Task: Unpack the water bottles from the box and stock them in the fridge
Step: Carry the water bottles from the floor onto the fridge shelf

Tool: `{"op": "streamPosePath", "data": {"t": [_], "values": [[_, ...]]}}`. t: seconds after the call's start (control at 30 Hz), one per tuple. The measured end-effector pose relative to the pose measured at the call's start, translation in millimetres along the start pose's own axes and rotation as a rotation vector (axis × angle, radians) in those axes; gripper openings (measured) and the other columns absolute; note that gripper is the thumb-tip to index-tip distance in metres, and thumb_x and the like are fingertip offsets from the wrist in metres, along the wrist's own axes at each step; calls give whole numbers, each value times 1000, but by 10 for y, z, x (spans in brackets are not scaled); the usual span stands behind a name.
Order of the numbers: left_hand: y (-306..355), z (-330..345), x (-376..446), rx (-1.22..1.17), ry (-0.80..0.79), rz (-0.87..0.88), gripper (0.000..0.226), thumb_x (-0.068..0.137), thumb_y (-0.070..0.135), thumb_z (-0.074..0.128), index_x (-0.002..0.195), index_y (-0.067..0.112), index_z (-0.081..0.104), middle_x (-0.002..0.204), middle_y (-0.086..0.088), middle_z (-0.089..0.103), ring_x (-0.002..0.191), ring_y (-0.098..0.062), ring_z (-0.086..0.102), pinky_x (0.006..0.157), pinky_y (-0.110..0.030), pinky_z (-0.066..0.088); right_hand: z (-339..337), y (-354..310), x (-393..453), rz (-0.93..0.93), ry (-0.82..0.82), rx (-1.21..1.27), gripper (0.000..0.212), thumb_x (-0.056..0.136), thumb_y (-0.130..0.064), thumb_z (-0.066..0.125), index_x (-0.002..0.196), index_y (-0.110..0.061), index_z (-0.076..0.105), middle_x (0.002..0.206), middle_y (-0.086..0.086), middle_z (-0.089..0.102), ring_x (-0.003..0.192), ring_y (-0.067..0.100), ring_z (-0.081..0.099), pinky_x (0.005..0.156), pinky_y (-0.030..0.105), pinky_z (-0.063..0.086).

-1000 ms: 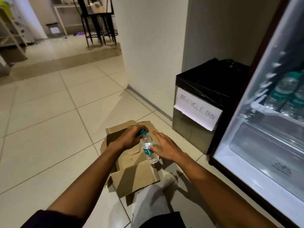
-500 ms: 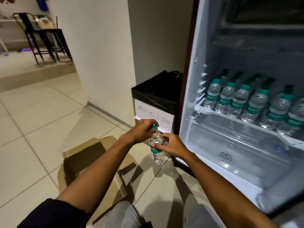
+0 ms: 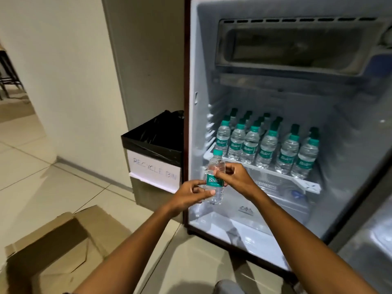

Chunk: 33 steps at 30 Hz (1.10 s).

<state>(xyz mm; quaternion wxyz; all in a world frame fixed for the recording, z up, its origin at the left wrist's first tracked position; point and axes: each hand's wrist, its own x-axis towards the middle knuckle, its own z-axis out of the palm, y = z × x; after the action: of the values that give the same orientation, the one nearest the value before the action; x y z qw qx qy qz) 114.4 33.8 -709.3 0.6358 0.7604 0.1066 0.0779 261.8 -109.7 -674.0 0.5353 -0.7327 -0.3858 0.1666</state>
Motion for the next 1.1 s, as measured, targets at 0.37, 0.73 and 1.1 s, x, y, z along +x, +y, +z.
{"op": "streamPosePath", "data": {"t": [0.37, 0.73, 1.1], "values": [[321, 780, 685, -27, 76, 153, 35, 76, 19, 83, 107, 9, 70, 95, -12, 74, 94, -32, 70, 90, -47, 56, -1071, -371, -30, -8, 151, -115, 52, 86, -48, 68, 131, -28, 53, 113, -2, 66, 94, 13, 66, 61, 16, 50], [967, 1048, 1331, 313, 196, 367, 46, 80, 33, 78, 120, 16, 62, 109, 4, 70, 100, -14, 65, 85, -30, 54, -1793, -695, 177, -178, 502, -346, 27, 84, -28, 76, 107, -15, 70, 91, -7, 68, 79, 4, 64, 65, 10, 49], [1283, 940, 1815, 775, 293, 440, 71, 94, 49, 53, 152, 19, 26, 161, -6, 18, 149, -26, 15, 119, -45, 23, -1995, -480, 431, -318, 983, -496, 23, 88, -11, 69, 107, -7, 56, 109, 5, 47, 91, 7, 48, 76, 8, 44]]}}
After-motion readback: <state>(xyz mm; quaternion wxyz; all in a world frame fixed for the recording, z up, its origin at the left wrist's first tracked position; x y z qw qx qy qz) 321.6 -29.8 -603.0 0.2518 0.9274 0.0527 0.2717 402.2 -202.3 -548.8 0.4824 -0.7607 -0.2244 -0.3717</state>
